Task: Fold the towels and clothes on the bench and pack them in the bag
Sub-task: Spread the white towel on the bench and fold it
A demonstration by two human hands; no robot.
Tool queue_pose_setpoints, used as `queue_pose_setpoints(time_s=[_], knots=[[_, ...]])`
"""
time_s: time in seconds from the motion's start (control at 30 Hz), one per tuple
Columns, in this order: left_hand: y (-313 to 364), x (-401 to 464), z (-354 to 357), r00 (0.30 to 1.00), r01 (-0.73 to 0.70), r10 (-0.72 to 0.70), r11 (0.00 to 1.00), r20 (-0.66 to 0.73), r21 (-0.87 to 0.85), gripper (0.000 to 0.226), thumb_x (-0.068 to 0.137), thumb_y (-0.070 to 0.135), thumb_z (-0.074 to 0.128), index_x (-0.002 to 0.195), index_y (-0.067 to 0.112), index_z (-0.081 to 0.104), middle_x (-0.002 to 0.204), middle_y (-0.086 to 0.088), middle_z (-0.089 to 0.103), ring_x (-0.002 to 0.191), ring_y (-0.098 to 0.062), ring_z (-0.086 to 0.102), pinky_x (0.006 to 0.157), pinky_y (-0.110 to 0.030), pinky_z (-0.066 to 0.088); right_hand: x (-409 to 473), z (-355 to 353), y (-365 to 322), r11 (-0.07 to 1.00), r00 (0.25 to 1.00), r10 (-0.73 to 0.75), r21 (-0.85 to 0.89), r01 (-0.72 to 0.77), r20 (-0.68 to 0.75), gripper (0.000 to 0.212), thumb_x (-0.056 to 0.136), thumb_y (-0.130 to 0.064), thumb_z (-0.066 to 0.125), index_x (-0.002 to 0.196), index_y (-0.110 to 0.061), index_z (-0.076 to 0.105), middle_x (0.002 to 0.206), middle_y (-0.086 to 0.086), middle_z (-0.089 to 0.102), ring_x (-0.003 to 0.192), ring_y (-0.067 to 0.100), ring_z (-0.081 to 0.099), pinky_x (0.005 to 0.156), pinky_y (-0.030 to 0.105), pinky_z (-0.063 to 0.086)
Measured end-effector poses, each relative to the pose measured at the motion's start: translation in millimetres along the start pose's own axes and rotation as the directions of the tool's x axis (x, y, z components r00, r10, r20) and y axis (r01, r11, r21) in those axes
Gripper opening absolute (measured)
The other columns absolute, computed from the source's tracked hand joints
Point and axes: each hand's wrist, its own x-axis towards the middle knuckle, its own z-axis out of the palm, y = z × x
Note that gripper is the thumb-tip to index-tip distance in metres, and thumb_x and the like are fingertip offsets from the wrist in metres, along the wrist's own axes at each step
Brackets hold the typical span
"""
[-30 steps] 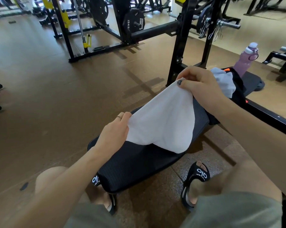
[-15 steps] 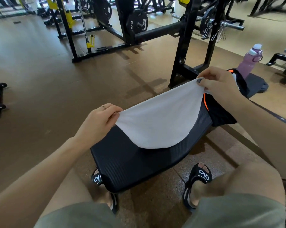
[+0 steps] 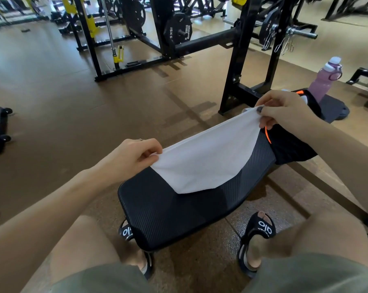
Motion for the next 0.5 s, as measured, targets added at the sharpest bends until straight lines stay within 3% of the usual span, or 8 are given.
queue_pose_setpoints(time_s=[0.13, 0.3, 0.5], knots=[[-0.4, 3.7, -0.7, 0.994, 0.084, -0.087, 0.995, -0.068, -0.051, 0.014, 0.096, 0.02, 0.065, 0.091, 0.034, 0.066, 0.082, 0.017, 0.069, 0.084, -0.004, 0.062, 0.075, -0.016, 0.043, 2.6, -1.5, 3.6, 0.996, 0.997, 0.059, 0.066, -0.062, 0.048, 0.01, 0.097, -0.004, 0.059, 0.095, -0.011, 0.065, 0.089, 0.023, 0.071, 0.079, 0.031, 0.074, 0.075, 0.04, 0.063], [-6.5, 10.1, -1.9, 0.977, 0.119, -0.13, 0.99, -0.166, -0.077, 0.014, 0.096, 0.016, 0.064, 0.099, 0.029, 0.067, 0.087, 0.018, 0.07, 0.085, -0.002, 0.066, 0.076, -0.022, 0.052, 14.5, 0.9, 12.0, 0.988, 0.986, 0.132, 0.067, -0.139, 0.098, 0.008, 0.098, -0.004, 0.058, 0.104, -0.002, 0.063, 0.09, 0.021, 0.072, 0.083, 0.029, 0.075, 0.075, 0.034, 0.063], [-27.9, 38.5, -16.8, 0.955, 0.11, -0.057, 0.979, -0.29, 0.17, 0.017, 0.1, 0.016, 0.059, 0.112, 0.019, 0.07, 0.098, 0.002, 0.074, 0.089, -0.019, 0.066, 0.084, -0.039, 0.054, 72.9, 31.5, 14.7, 0.992, 0.991, 0.126, -0.018, -0.126, 0.038, 0.005, 0.098, -0.003, 0.055, 0.098, -0.005, 0.059, 0.094, 0.018, 0.072, 0.08, 0.019, 0.076, 0.083, 0.04, 0.062]])
